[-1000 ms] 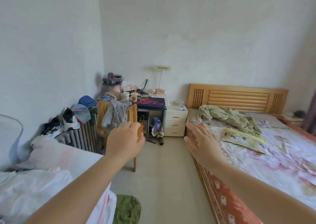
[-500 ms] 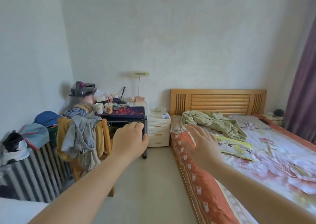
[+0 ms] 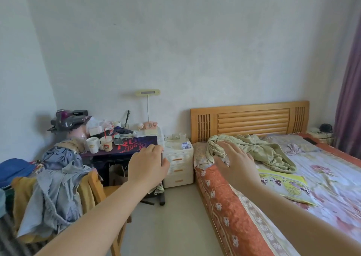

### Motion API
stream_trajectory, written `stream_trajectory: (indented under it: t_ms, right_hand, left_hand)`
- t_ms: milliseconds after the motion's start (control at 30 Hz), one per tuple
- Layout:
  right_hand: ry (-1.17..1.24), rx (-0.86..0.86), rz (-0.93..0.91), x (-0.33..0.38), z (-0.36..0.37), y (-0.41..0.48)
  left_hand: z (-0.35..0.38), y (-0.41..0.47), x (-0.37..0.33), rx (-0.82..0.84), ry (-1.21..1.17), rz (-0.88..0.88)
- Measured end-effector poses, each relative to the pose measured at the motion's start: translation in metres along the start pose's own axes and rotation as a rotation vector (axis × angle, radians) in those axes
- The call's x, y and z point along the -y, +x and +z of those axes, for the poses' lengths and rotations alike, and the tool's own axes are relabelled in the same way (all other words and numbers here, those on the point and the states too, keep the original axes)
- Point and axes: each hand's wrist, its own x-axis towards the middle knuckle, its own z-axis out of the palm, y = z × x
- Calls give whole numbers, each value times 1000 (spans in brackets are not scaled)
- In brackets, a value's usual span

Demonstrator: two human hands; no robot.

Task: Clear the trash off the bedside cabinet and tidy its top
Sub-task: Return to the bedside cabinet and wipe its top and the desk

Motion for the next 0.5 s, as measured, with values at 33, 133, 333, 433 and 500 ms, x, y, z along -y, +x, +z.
stream_trajectory:
  t_ms: [33,133,333,433,500]
  right_hand:
    - [5,4,6,-10,9,13]
    - [-8,32,15,-44,37,56]
    - [1,73,-6,-108,87,162]
    - [17,93,-32,-135,107,219]
    - [16,120,-51,-152,120,254]
  left_hand:
    - [13,14,1,8,-4,-5]
    - [54,57,2,23,-17,-11]
    - [127,152,-3,9,20,-43]
    - [156,204,-7,-1,34,-68]
    - [174,236,-9,-7,45,-92]
